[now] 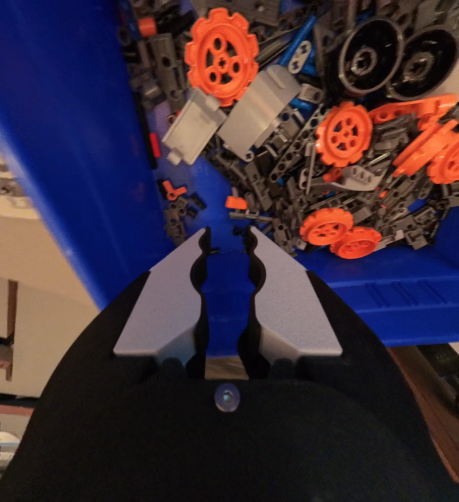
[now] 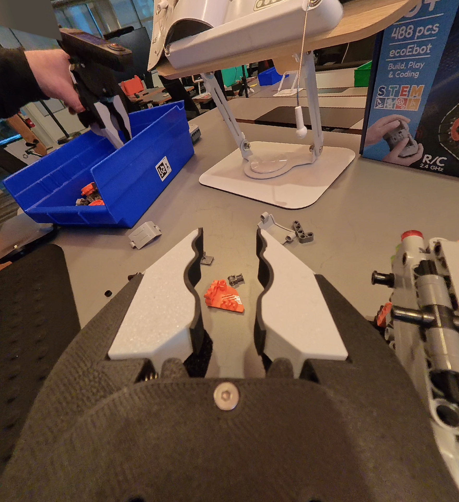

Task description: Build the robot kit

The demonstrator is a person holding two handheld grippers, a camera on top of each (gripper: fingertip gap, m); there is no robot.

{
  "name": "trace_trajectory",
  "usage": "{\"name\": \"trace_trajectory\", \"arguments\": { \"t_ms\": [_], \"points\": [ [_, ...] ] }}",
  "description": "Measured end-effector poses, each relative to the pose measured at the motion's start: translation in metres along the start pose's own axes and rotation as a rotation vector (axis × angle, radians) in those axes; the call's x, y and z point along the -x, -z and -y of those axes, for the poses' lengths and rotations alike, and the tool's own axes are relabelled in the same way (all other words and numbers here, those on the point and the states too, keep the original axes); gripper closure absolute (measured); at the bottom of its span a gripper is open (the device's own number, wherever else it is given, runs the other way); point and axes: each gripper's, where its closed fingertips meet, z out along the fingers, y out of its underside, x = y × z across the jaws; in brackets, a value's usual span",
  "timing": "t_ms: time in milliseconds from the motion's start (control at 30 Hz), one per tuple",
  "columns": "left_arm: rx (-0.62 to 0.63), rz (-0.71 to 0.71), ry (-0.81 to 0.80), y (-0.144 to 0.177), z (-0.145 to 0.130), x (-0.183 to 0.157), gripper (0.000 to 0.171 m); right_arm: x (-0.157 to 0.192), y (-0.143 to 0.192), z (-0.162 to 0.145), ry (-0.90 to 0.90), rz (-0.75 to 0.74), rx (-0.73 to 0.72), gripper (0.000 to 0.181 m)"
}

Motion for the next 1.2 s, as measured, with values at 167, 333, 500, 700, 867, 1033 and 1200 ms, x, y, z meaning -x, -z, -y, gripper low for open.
{"name": "trace_trajectory", "arguments": {
  "t_ms": [167, 333, 500, 700, 867, 1033, 1200],
  "points": [
    [0.003, -0.034, -0.045, -0.015, 0.009, -0.019, 0.137, 0.0, -0.002, -0.003, 0.009, -0.005, 0.02, 0.145],
    [0.027, -0.03, -0.048, -0.03, 0.012, -0.024, 0.137, 0.0, -0.004, -0.005, 0.019, -0.014, 0.038, 0.145],
    [0.006, -0.011, -0.022, -0.033, 0.011, -0.014, 0.156, 0.0, -0.006, -0.007, 0.025, -0.018, 0.052, 0.145],
    [-0.067, 0.002, -0.004, -0.02, 0.019, 0.001, 0.156, 0.001, -0.007, -0.008, 0.026, -0.018, 0.06, 0.145],
    [-0.138, 0.034, -0.021, -0.011, 0.041, 0.012, 0.145, 0.0, -0.007, -0.008, 0.024, -0.021, 0.058, 0.144],
    [-0.129, -0.012, -0.021, -0.005, 0.034, 0.002, 0.149, 0.0, -0.007, -0.008, 0.021, -0.022, 0.056, 0.144],
    [-0.052, -0.044, -0.038, -0.027, 0.022, -0.011, 0.16, 0.0, -0.007, -0.008, 0.02, -0.021, 0.056, 0.144]
  ]
}}
